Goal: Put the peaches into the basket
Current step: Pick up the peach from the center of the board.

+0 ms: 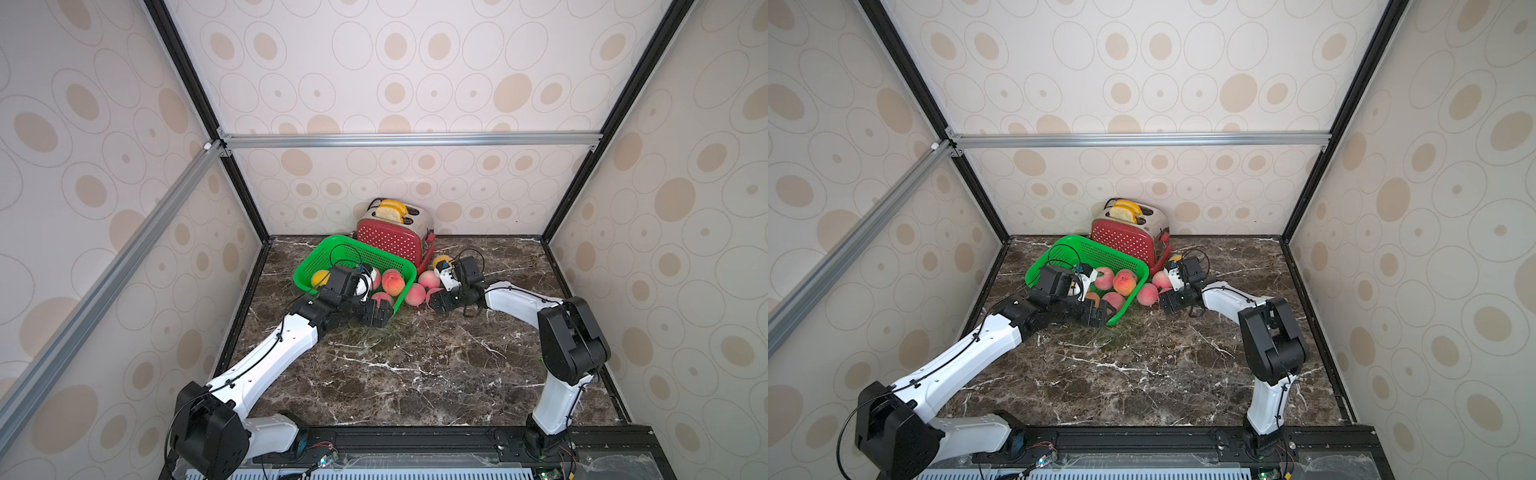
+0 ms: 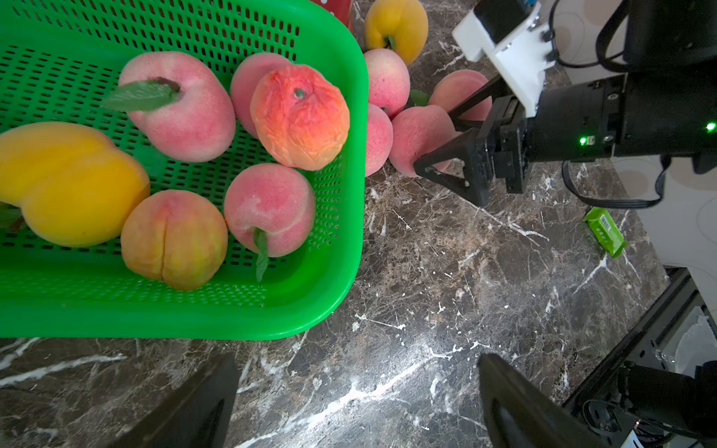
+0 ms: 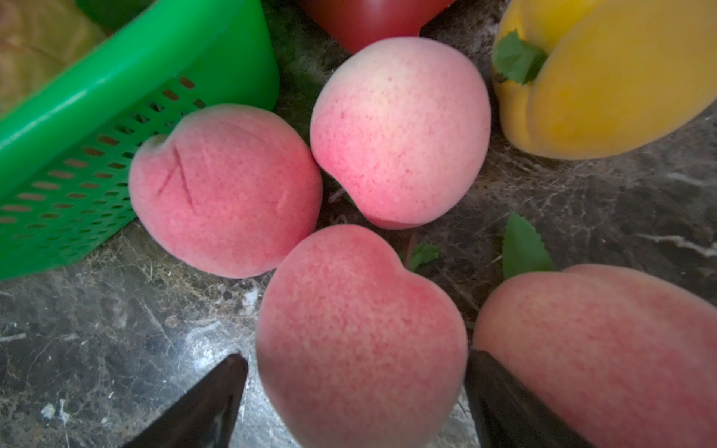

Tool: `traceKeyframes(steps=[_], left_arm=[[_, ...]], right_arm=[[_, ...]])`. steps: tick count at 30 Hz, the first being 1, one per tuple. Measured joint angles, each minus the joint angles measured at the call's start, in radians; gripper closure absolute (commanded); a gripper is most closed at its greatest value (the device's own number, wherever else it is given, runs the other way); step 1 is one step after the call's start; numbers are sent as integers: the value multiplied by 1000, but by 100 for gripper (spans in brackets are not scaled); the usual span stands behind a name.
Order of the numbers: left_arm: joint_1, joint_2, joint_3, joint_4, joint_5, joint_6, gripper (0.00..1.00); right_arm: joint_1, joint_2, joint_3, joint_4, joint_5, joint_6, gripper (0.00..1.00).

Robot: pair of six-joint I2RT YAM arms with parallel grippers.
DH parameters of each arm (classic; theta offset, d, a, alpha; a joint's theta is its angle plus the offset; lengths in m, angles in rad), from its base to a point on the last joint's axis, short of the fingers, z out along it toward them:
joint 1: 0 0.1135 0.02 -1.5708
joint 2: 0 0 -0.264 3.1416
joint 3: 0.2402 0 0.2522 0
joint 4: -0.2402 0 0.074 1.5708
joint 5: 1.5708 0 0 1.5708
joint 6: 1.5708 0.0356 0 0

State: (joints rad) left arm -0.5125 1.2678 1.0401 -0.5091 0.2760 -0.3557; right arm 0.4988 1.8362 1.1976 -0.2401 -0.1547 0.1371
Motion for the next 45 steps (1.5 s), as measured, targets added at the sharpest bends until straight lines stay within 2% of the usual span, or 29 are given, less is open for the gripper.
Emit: traceKeyframes(steps=[8,24,45], left_arm=[[0,-10,-2,0,-1,-4,1],[0,-17,-2,0,-13,-7,1],[0,-35,-2,-1,-25,-7,1]], right_arm=[[0,12,14,1,0,-3,18],[0,5,14,4,4,-3,25],[22,-206,12,-48,24,-7,29]])
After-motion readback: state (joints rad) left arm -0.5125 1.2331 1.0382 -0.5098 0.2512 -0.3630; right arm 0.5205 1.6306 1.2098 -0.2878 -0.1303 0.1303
